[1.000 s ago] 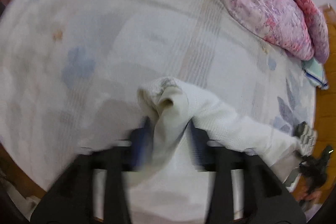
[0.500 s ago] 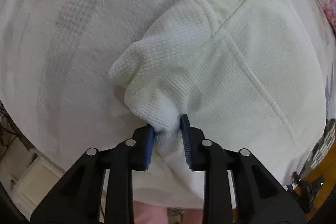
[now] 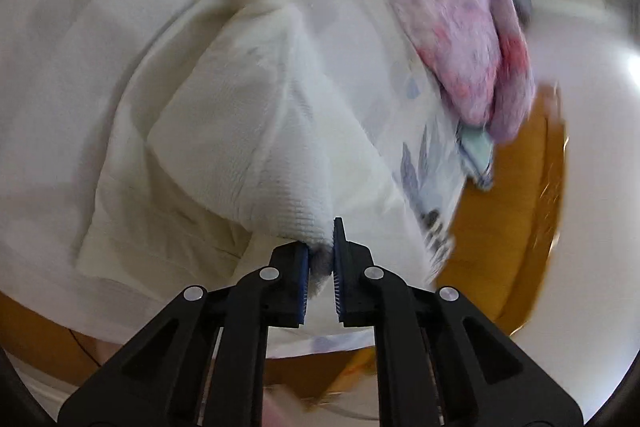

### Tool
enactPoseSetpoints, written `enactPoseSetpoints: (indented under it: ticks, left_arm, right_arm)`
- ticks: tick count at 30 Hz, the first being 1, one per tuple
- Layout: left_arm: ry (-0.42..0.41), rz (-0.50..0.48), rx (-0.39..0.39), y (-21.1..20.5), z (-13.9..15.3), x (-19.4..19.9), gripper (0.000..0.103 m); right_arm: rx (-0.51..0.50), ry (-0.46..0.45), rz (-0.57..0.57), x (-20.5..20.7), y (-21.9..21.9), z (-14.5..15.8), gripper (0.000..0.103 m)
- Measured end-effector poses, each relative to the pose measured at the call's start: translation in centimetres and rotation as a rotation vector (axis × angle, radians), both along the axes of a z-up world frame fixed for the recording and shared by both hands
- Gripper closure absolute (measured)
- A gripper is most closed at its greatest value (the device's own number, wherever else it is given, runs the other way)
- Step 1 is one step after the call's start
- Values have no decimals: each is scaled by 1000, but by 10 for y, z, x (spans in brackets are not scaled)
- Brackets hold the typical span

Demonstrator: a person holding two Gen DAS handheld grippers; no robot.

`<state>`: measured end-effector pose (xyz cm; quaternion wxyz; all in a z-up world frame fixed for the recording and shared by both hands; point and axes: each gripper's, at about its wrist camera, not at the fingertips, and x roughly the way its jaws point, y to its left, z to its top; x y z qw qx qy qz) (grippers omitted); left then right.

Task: Fold large clothes

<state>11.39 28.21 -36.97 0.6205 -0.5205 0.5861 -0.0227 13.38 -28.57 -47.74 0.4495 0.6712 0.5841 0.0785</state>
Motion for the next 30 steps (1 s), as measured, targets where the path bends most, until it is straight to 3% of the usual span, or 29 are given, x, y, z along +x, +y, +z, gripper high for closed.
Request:
enactPoseSetpoints:
  ticks: [1,2,3,4,5,6,7,8,9,10,12,14,16,17,18,20,21,22,23,24,26,28,30]
  left_arm:
    - [93,-1,74,8,-26,-8,92]
    - [255,-8,197,23,-61,-21,92]
    - [350,1,238,34,-83,-30,91]
    - [398,25,221,43,-99,-40,90]
    - [402,56,184,48,-102,-45,90]
    - [400,18,238,46,-90,-41,85]
    - [417,-70,358,38,-78,-34,53]
    - [440,-160,488,29,-67,-28,36]
    - [435,-287,657,13,-49,-19,31]
    - [405,-364,736,1,-36,-13,31]
    - [321,-438,828,-17,-14,-6,31]
    - [223,-468,898,-28,-3,3,31]
    - [204,-450,976,-19,-19,23,29]
    - [224,-421,940,-7,-30,29,29]
    - [239,-395,884,7,-39,27,29]
    - [220,-330,687,27,-53,32,15]
    - [202,-300,589,33,-62,32,13]
    - [238,-298,545,34,-71,32,25]
    - [277,-339,512,30,-78,31,48]
    - [293,-375,503,26,-80,30,88]
    - [237,-406,493,18,-64,27,91]
    - [215,-377,419,14,-45,21,93]
    - [156,-338,258,9,-16,18,93]
  right_arm:
    - [-101,134,32,-21,-16,-37,87]
    - [-238,296,53,-44,-35,-67,84]
    - [-255,350,15,-58,-48,-78,88]
    - [-210,351,-37,-67,-54,-80,87]
    - [-246,338,-18,-64,-54,-67,84]
    - [-328,316,46,-58,-54,-50,77]
    - [-473,285,160,-45,-51,-26,59]
    - [-630,238,272,-30,-43,0,53]
    - [-712,191,329,-21,-37,17,51]
    - [-793,107,387,-8,-27,39,51]
    - [-838,-9,420,9,-13,60,54]
    - [-844,-112,477,30,3,56,56]
    - [-872,-29,554,37,10,30,61]
    - [-820,42,549,37,11,11,62]
    - [-766,57,523,35,9,5,63]
    - [-703,48,484,31,10,1,63]
    - [-723,50,499,27,10,2,63]
    - [-752,65,525,25,12,2,63]
    - [-764,80,540,22,12,1,63]
    - [-757,81,539,22,10,3,63]
    - [-734,71,537,17,9,5,63]
    - [-738,68,541,17,5,8,63]
    - [-730,67,530,21,-1,7,63]
